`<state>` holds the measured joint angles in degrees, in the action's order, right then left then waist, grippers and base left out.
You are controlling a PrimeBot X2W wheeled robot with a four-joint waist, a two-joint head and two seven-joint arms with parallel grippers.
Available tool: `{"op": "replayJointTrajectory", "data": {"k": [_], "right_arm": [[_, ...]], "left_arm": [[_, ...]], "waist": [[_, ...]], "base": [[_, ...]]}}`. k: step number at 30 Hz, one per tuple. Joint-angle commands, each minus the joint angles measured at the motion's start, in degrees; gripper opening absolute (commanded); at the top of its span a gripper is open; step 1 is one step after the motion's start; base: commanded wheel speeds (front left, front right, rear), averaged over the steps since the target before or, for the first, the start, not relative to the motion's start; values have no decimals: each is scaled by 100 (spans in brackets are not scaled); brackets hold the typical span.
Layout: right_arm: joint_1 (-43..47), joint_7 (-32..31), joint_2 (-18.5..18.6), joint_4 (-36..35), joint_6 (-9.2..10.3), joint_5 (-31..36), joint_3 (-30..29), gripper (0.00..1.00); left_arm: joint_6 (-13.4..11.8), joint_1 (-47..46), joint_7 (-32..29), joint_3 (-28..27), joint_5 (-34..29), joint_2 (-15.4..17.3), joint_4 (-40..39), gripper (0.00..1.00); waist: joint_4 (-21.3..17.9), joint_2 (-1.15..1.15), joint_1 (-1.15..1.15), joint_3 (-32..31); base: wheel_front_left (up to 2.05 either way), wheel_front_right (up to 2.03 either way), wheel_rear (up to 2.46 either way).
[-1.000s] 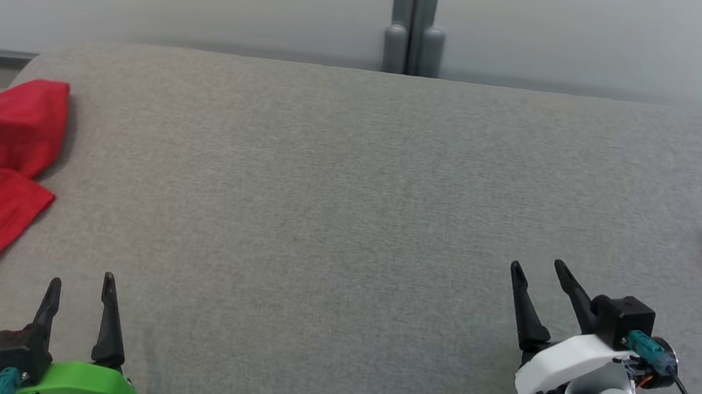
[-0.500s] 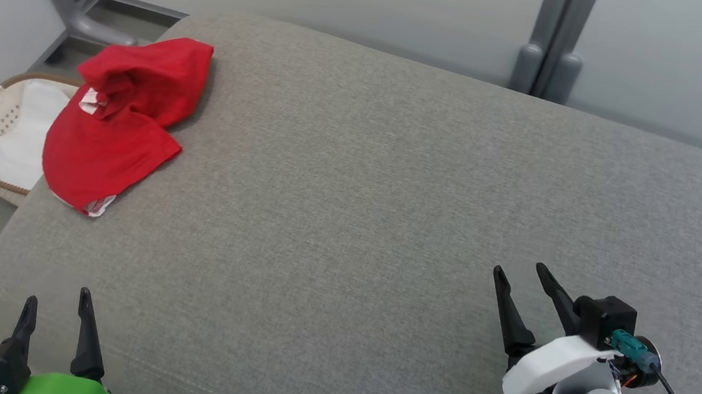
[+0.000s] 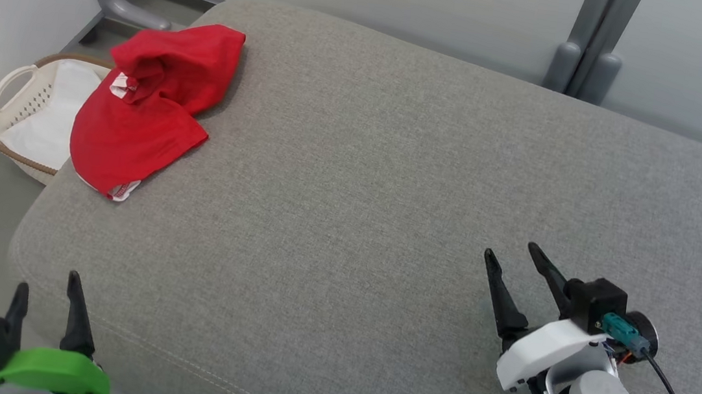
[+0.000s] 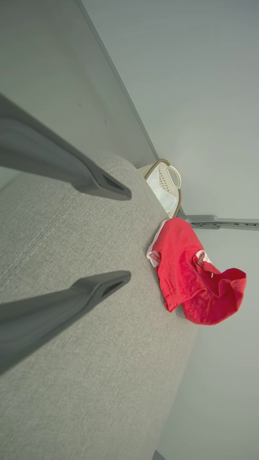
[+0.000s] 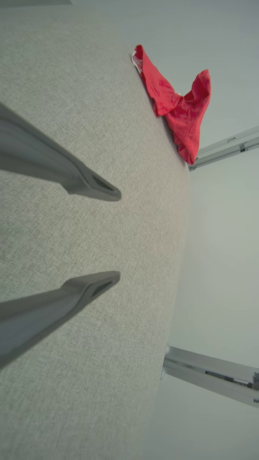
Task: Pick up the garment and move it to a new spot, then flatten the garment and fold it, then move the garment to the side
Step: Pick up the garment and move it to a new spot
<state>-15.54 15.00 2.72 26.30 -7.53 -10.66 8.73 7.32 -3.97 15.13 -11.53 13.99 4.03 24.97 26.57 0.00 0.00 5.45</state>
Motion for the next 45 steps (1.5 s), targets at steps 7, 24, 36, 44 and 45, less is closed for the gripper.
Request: {"op": "replayJointTrajectory", "data": {"k": [7, 24, 36, 44, 45], "right_arm": [[-543, 24, 35, -246, 9, 334, 100, 100], [-1474, 24, 31, -1091, 10, 780, 675, 100], [-1284, 11, 38, -1609, 10, 951, 778, 100], [-1130, -21, 116, -1608, 17, 1078, 510, 100], [-1134, -24, 122, -1608, 17, 1078, 461, 100]], "left_arm": [[25, -1354, -2, 403, 789, 811, 413, 100], [22, -4215, -2, 2272, 2640, 3020, 1910, 100], [22, -5051, -559, 3318, 4034, 3828, 3058, 100], [22, -5055, -1198, 3733, 4643, 3576, 3457, 0], [22, -5030, -1200, 3780, 4714, 3547, 3486, 0]], "waist": [[-536, 0, 0, 978], [-1623, 0, 0, 2690], [-2275, 0, 0, 3340], [-2339, 0, 0, 3467], [-2338, 0, 0, 3437]], "base": [[0, 0, 0], [0, 0, 0], [0, 0, 0], [0, 0, 0], [0, 0, 0]]}}
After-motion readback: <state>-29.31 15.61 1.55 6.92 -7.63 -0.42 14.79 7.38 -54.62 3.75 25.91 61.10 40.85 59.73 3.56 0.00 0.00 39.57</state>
